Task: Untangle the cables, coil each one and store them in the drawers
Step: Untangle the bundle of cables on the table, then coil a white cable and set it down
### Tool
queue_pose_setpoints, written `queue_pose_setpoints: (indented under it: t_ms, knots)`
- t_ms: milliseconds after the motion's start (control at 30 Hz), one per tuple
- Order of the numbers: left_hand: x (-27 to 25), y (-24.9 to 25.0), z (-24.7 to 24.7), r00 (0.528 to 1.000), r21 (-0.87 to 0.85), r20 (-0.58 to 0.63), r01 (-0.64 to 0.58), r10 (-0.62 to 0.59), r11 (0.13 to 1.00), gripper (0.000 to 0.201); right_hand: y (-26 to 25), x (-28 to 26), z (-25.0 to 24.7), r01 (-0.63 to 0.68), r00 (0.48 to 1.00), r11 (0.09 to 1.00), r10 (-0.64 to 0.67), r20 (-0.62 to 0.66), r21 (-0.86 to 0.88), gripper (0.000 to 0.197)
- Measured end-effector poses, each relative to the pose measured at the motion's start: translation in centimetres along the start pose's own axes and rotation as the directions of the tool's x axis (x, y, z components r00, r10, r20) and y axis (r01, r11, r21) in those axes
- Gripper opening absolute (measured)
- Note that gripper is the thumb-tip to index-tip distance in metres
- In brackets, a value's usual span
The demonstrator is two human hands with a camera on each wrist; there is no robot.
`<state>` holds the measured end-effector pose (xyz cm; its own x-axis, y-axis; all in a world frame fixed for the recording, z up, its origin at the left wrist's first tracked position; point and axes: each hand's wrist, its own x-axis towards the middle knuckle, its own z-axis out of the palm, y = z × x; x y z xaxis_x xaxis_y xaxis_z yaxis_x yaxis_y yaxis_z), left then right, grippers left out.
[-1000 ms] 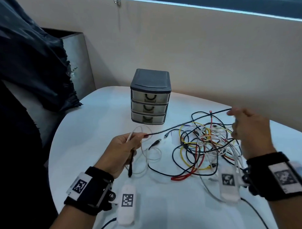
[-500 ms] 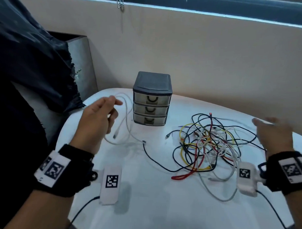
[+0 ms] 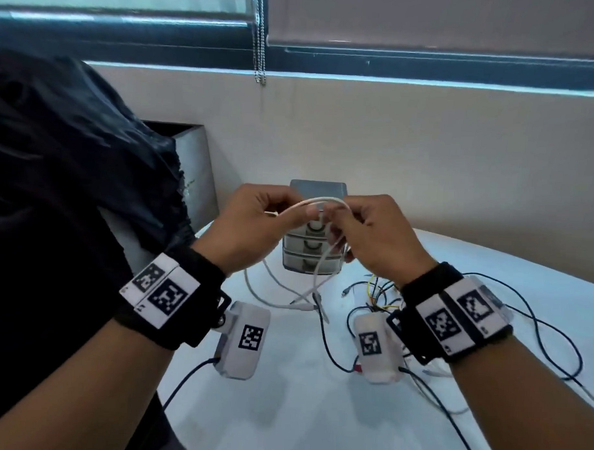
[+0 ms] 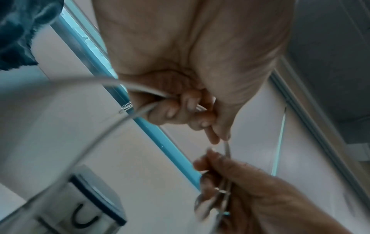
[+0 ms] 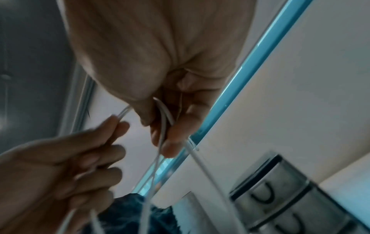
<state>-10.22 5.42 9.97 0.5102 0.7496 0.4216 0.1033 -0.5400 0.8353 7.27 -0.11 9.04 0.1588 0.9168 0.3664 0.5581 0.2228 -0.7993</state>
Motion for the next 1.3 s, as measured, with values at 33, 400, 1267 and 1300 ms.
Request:
queue_pose_setpoints:
  t_ms: [33,400,1267,1300]
  knots:
    - [0.0,-1.1,-0.1,1.0,0.027,-0.004,0.023,-0.023,0.999,0.015,0.5,0.3,-0.6,-0.027,0.999,0.999,0.028,-0.029,0.022,0.031]
    - [-0.5,-10.5,0.2,0.957,0.28,-0.12,0.289,-0.265,0.916,0.022,6.6,0.9,-7.4,-0.211,0.976,0.934,0.22,-0.003,-0.289,0.029]
    - [4.6,2.5,-4.4,0.936,-0.267,-0.335,0.02,-0.112,0.963,0.02,9.5,-4.7,8.9,-0.315,0.792,0.691,0.569,0.221,-0.651,0.074]
    - [4.4,2.7,-4.7,0.94,-0.277,-0.32,0.025,-0.117,0.961,0.02,10.6,-4.7,9.7,-0.304,0.768,0.669,0.593,0.241,-0.678,0.064]
